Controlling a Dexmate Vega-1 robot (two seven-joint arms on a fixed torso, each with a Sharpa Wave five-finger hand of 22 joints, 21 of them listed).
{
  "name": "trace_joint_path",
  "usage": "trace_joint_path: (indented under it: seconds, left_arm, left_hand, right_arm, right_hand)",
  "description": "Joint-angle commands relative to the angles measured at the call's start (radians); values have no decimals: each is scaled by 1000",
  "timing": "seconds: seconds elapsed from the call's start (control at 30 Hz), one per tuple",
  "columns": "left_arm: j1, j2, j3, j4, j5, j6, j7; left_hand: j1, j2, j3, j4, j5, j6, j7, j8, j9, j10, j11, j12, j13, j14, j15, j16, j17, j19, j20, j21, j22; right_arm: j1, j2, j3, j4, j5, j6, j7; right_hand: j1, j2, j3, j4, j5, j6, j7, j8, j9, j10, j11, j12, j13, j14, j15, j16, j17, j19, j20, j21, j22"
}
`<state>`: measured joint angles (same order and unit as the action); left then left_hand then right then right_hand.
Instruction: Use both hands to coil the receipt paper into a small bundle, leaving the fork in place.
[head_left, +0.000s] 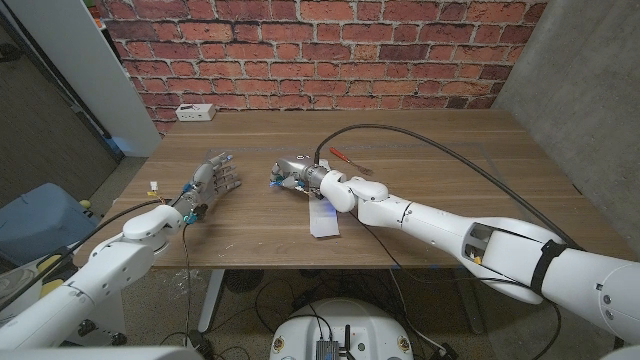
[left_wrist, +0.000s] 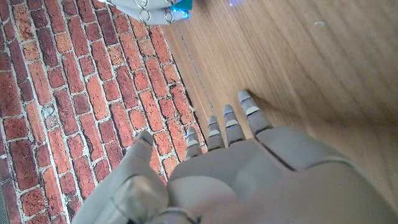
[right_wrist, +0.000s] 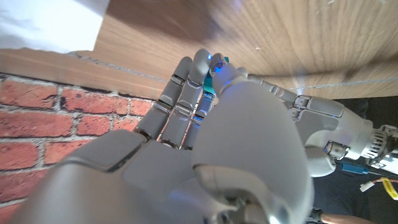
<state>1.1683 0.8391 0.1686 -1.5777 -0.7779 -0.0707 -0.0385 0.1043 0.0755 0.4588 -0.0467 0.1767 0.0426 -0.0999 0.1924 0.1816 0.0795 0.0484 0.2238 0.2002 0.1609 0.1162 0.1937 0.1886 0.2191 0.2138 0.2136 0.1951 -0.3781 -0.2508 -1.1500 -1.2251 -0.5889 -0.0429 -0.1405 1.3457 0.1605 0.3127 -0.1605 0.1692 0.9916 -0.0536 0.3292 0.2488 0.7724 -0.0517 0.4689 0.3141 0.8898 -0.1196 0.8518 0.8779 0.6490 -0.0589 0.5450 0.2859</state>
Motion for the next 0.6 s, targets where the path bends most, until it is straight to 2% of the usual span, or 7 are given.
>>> trace_joint_path:
  seconds: [0.03,0.37,0.6]
  left_arm:
    - [-55,-4,30,28,11,14,-23]
    - [-128,-17,71,67,28,24,-56]
    - [-174,-28,99,88,44,29,-75]
  left_hand:
    - [-8,1,1,2,5,-8,-5,-3,1,5,5,0,3,1,2,0,1,-1,1,1,1]
    - [-9,2,2,2,5,-8,-4,-3,1,5,4,0,3,1,4,0,1,-1,1,1,1]
    - [-10,2,2,2,5,-7,-4,-3,1,6,4,-1,3,1,2,0,1,-1,1,1,1]
  right_arm:
    - [-83,-92,71,-185,-39,-138,-31]
    - [-150,-150,109,-312,-67,-241,-11]
    - [-190,-183,128,-373,-81,-286,0]
  right_hand:
    - [18,1,-3,4,7,11,-5,0,4,83,-7,160,191,11,-110,-1,10,0,-43,8,3]
    - [20,1,-5,7,7,12,-1,-2,5,83,-6,164,193,10,-110,-7,23,-4,-43,20,4]
    - [21,1,-7,9,7,14,-3,-3,6,84,-7,165,190,11,-110,-11,31,-9,-43,27,5]
